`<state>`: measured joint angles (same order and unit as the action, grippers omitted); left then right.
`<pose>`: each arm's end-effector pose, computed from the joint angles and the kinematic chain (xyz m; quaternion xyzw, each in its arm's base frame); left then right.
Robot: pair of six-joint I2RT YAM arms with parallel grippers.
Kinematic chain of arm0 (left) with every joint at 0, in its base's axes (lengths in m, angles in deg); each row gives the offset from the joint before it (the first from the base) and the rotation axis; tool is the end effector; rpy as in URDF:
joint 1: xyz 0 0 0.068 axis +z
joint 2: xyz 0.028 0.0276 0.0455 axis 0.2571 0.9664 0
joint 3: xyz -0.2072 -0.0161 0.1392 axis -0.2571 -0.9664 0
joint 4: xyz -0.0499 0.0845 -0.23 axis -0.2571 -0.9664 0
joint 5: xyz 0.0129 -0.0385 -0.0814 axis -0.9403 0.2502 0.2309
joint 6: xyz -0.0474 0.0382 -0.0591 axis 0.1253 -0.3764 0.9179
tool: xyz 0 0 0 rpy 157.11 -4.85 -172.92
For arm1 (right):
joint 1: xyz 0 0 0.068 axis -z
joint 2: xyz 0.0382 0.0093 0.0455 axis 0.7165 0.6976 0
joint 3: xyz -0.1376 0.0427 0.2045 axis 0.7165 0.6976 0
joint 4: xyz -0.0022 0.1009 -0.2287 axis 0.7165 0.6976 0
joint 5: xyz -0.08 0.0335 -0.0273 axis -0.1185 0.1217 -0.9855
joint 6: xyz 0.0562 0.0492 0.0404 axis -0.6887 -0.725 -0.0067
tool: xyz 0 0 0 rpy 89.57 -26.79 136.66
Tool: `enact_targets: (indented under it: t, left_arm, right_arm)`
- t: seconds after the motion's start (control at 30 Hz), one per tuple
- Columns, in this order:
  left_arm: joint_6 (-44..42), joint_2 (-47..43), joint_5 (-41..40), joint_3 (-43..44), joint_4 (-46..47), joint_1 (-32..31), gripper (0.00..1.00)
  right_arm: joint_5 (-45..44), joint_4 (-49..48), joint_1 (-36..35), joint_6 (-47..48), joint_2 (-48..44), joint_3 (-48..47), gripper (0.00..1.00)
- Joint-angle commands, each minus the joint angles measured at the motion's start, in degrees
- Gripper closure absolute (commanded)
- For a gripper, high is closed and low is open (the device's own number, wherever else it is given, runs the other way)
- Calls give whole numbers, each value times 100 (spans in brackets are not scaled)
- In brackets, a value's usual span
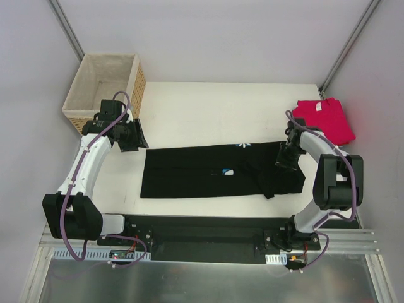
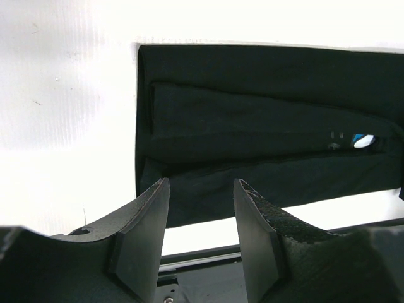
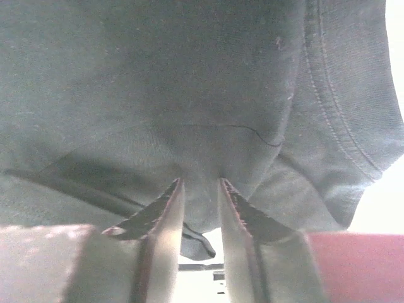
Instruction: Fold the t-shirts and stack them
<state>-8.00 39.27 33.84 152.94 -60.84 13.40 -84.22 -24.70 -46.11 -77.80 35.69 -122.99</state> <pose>0.2874 -0.0262 0.2608 -0.0698 0.9321 -0.1662 0.3142 0.2928 0.0062 0.1238 0.0355 0.9932 0.0352 0.1050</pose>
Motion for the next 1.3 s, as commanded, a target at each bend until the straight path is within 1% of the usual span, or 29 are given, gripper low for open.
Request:
enact_targets:
  t: [0.0,0.03,0.1,0.2,0.37,0.4,0.73,0.77,1.0,1.27]
  left_arm:
    - [-149,-124,-33,135,-103,-26,55]
    - [-140,-124,-24,135,-112,-26,55]
    - [-123,-107,-15,127,-112,-26,55]
    - [-105,-63,28,127,-112,-17,55]
    - [-114,-1,46,206,-112,-17,55]
    - [-123,-27,46,206,-103,-17,55]
    - [-184,-80,-59,206,-182,-17,55]
    - [-184,-72,-59,241,-182,-17,55]
    - [-228,-36,-121,399,-296,-17,55]
    - [-219,16,-104,452,-358,-17,55]
  right_arm:
    - [-183,454,16,95,-496,-351,65]
    - [-236,524,16,87,-629,-403,61]
    - [-507,700,16,86,-875,-430,58]
    - [-597,727,16,130,-1096,-316,55]
    - [-404,368,25,16,-895,132,56]
    - [-203,314,25,-53,-859,246,56]
    - [-8,59,16,-151,-560,378,57]
    - [44,-19,138,-160,-543,387,57]
    - [141,-143,183,-160,-288,423,60]
    - [-70,103,306,-72,-849,563,59]
